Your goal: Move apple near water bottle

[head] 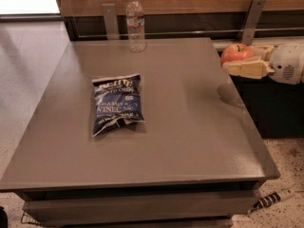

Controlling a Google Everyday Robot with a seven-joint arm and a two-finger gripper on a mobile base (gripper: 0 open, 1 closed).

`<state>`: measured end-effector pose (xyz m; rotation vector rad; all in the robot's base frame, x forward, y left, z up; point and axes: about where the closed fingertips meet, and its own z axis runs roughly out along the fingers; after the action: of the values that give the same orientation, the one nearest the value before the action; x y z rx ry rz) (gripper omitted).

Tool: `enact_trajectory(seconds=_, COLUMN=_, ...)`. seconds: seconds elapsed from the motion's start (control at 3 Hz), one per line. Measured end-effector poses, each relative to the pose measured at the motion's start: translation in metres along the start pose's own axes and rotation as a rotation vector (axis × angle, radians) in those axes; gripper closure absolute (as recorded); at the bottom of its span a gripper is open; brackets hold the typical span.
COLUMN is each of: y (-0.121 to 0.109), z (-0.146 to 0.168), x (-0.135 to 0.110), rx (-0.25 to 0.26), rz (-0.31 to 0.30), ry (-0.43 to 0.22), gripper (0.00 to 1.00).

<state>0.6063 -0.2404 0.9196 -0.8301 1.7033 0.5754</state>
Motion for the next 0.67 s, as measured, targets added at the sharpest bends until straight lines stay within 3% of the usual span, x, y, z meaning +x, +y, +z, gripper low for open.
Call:
enact_trajectory(seconds=0.33, y=-0.033, z=0.029, x=-0.007, rx=0.067, rz=-0.002, ry=-0.038, gripper=1.00)
enact_trajectory(seconds=0.67, y=-0.054, z=0.061, x=-0.030, rx=0.119, rz=-0.031, ry=-0.077, gripper=1.00)
